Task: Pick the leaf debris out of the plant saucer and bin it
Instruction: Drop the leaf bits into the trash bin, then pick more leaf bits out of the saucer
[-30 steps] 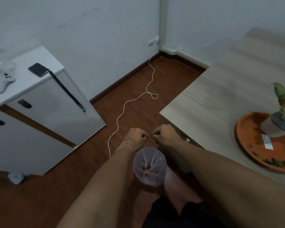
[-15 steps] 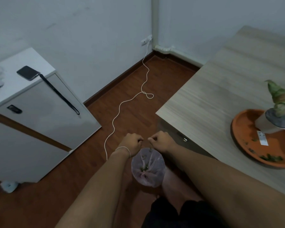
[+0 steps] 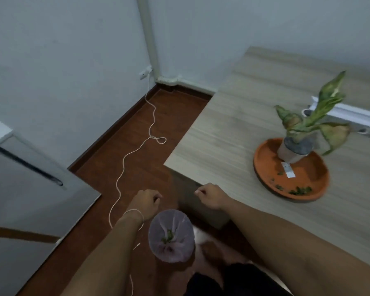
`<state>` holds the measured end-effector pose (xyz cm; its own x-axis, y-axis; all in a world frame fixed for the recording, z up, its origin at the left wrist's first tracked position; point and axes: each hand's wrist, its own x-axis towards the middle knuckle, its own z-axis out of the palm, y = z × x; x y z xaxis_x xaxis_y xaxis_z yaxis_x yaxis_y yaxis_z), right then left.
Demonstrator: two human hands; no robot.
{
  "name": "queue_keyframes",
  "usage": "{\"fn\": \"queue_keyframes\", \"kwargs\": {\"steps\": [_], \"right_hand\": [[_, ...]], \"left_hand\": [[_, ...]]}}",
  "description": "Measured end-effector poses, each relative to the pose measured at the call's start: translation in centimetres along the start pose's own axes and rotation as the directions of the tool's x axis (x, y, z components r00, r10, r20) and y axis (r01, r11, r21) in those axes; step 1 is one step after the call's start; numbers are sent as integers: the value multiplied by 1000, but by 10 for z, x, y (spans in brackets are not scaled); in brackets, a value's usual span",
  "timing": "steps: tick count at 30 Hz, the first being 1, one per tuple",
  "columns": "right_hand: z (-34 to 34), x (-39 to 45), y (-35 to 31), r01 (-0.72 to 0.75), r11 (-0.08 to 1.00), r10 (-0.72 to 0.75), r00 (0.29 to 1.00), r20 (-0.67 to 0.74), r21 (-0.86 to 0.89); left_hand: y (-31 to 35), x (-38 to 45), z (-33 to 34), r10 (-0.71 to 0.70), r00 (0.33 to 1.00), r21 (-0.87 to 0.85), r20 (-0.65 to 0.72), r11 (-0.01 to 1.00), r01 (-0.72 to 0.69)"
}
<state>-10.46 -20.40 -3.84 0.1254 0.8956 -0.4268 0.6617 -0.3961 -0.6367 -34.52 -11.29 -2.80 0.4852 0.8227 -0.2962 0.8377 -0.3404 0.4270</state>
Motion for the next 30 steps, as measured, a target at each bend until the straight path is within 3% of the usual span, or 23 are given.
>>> {"fn": "queue_keyframes", "kwargs": {"steps": [7, 11, 14, 18, 23, 26, 30], "right_hand": [[-107, -34, 71, -54, 993, 77, 971, -225, 105], [-169, -58, 138, -159, 985, 172, 906, -387, 67], [-197, -77, 181, -246, 968, 245, 865, -439, 57], [-207, -95, 216, -311, 950, 275, 876, -396, -28], [-199, -86, 237, -267, 920, 199, 949, -246, -286], [-196, -74, 239, -228, 895, 170, 969, -180, -384], [-193, -62, 249, -172, 851, 144, 985, -95, -496]], "left_hand": [[114, 54, 8, 175, 984, -53, 14, 983, -174], [203, 80, 24, 300, 954, -139, 28, 946, -293], [260, 95, 40, 400, 910, -140, 114, 913, -384], [315, 111, 65, 455, 860, 3, 231, 884, -468], [349, 131, 101, 309, 872, 210, 380, 889, -407], [359, 140, 122, 255, 854, 328, 453, 843, -426], [373, 151, 137, 255, 853, 392, 455, 803, -449]]}}
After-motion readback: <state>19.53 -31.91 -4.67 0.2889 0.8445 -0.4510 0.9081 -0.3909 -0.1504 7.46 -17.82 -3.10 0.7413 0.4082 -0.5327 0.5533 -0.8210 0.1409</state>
